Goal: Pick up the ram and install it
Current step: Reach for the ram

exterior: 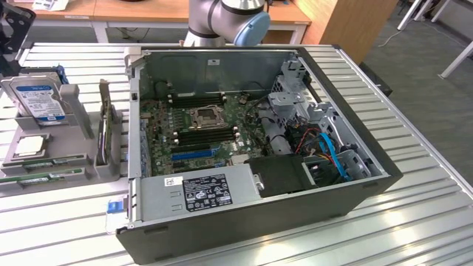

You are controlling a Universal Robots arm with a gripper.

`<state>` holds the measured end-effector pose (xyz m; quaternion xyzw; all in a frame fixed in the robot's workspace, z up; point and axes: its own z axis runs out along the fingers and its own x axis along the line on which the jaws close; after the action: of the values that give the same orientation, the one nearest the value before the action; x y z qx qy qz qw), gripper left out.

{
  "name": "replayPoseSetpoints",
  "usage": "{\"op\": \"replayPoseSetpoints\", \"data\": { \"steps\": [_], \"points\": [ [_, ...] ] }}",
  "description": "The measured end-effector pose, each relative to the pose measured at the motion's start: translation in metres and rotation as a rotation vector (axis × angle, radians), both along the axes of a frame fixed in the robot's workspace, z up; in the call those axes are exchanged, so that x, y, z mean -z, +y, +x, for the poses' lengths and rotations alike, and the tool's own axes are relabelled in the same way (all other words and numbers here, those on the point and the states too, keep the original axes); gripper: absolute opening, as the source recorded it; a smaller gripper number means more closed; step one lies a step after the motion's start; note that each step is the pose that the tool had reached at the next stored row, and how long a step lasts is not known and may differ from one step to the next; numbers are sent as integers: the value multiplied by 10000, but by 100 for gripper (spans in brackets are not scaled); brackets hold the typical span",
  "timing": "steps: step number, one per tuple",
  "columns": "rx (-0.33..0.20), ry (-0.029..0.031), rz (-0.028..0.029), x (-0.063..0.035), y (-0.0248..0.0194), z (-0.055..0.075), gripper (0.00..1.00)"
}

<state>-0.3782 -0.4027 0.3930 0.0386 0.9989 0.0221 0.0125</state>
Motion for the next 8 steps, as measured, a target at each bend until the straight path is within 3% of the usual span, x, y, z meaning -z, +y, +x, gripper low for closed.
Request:
{"op": "replayPoseSetpoints", "data": {
  "steps": [8],
  "points": [
    [0,0,0,0,-32,0,10]
  ]
}}
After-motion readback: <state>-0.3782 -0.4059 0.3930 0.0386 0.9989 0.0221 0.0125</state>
